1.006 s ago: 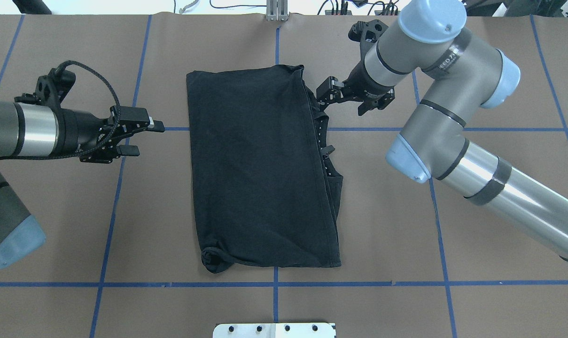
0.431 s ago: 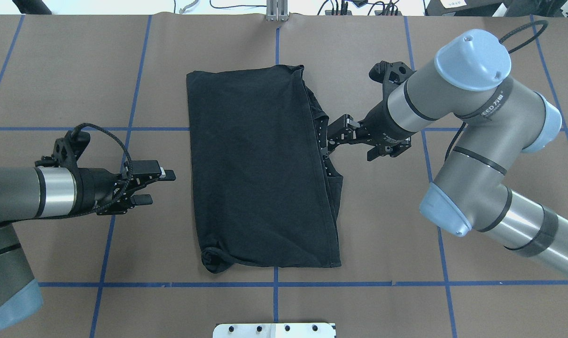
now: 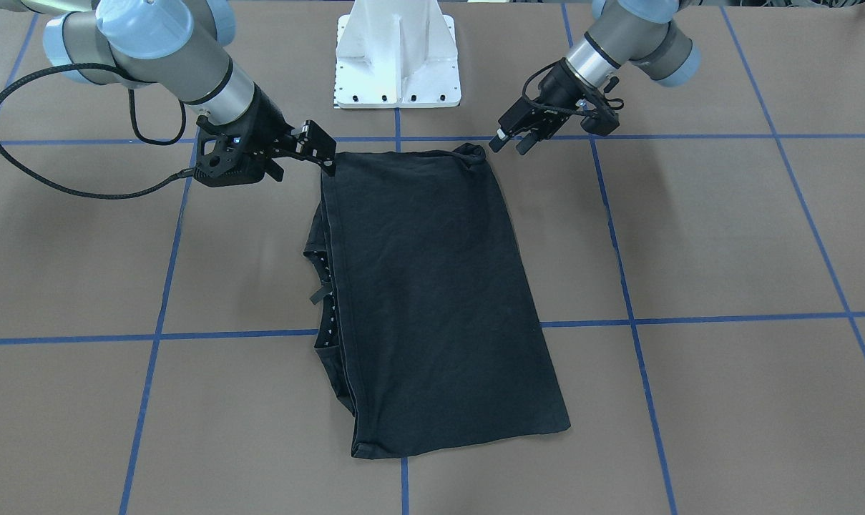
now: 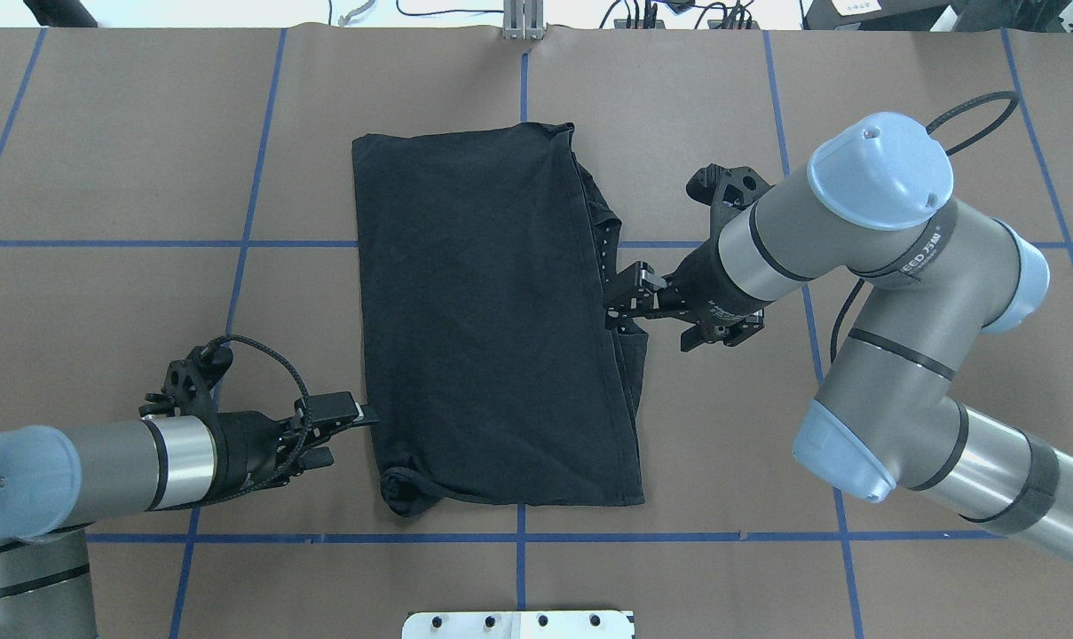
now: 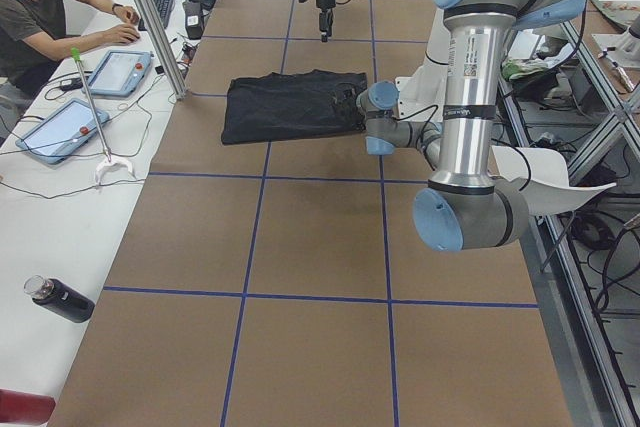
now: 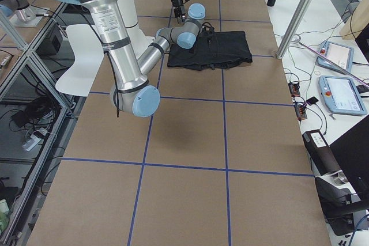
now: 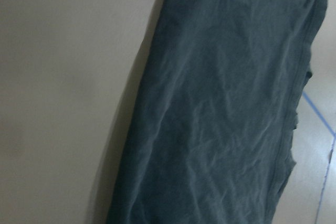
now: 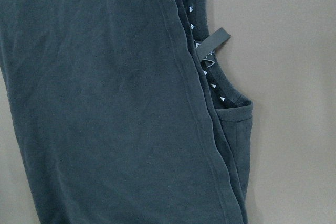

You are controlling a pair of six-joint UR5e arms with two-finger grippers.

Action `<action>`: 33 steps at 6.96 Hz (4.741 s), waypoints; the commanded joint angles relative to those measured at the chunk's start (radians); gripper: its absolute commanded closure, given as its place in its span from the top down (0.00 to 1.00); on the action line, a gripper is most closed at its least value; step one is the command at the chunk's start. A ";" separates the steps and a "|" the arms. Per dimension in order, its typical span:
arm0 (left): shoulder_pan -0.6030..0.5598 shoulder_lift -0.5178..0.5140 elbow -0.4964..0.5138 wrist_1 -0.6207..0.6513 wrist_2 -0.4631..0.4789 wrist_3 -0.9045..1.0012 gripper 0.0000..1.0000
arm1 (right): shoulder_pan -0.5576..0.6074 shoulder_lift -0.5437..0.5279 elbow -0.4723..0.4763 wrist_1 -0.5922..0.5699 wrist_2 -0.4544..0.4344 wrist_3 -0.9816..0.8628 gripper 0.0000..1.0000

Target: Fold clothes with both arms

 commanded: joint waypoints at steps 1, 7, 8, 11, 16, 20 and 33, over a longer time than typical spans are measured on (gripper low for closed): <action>0.027 -0.078 0.060 0.065 0.015 -0.003 0.93 | -0.006 0.000 0.002 0.000 -0.003 0.005 1.00; 0.033 -0.120 0.128 0.065 0.017 -0.001 0.82 | -0.004 -0.002 0.000 0.000 0.002 0.003 1.00; 0.050 -0.120 0.128 0.065 0.019 -0.001 0.82 | -0.004 -0.002 0.002 0.000 0.002 0.003 1.00; 0.082 -0.120 0.114 0.067 0.040 -0.003 0.82 | -0.004 -0.002 0.006 0.000 0.004 0.003 1.00; 0.087 -0.112 0.118 0.068 0.040 -0.003 0.12 | -0.003 -0.011 0.006 0.000 0.005 0.003 1.00; 0.084 -0.120 0.103 0.068 0.031 -0.001 0.00 | -0.152 -0.020 0.037 0.000 -0.132 0.217 1.00; 0.085 -0.120 0.068 0.084 0.028 -0.001 0.00 | -0.328 0.014 -0.109 -0.067 -0.346 0.242 1.00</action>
